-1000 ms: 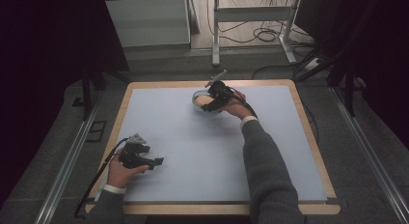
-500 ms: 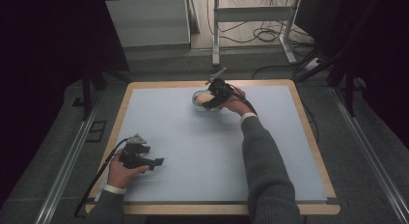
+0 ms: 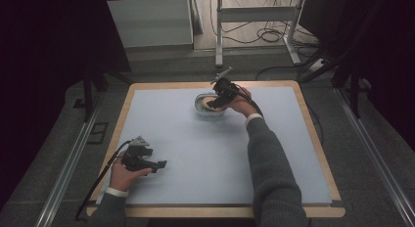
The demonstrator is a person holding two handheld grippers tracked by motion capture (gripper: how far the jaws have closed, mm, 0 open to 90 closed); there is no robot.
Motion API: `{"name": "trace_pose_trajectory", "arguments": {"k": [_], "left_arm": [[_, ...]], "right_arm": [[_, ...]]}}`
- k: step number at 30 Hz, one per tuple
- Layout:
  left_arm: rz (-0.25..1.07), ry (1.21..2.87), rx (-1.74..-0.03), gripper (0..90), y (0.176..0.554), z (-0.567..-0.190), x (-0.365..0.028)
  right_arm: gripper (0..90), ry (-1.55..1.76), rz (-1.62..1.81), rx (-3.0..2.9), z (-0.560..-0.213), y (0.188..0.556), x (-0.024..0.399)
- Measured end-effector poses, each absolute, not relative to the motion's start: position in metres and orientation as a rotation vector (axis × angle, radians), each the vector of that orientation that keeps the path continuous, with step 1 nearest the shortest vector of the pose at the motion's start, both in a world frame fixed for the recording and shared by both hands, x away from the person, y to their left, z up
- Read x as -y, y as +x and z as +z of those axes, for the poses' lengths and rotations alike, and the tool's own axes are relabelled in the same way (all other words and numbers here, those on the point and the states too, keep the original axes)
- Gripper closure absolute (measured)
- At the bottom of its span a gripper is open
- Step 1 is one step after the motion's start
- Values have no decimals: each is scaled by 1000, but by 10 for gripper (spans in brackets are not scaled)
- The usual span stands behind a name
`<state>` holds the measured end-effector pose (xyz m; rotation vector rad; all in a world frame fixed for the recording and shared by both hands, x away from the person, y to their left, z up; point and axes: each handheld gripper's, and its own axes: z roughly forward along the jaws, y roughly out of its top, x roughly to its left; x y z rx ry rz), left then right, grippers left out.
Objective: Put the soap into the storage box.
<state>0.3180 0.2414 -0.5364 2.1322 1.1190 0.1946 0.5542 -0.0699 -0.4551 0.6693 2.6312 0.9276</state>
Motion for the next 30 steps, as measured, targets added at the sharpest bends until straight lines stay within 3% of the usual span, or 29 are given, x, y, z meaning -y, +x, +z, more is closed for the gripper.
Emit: {"name": "trace_pose_trajectory", "arguments": {"k": [11,30], "left_arm": [[195,2136,-1114,163,318,-536,-240],[199,2131,-1121,163,318,-535,-237]], "right_arm": [[303,700,975,-2594,-446,535,85],[263,769,1109,-2581,-470,478,118]]}}
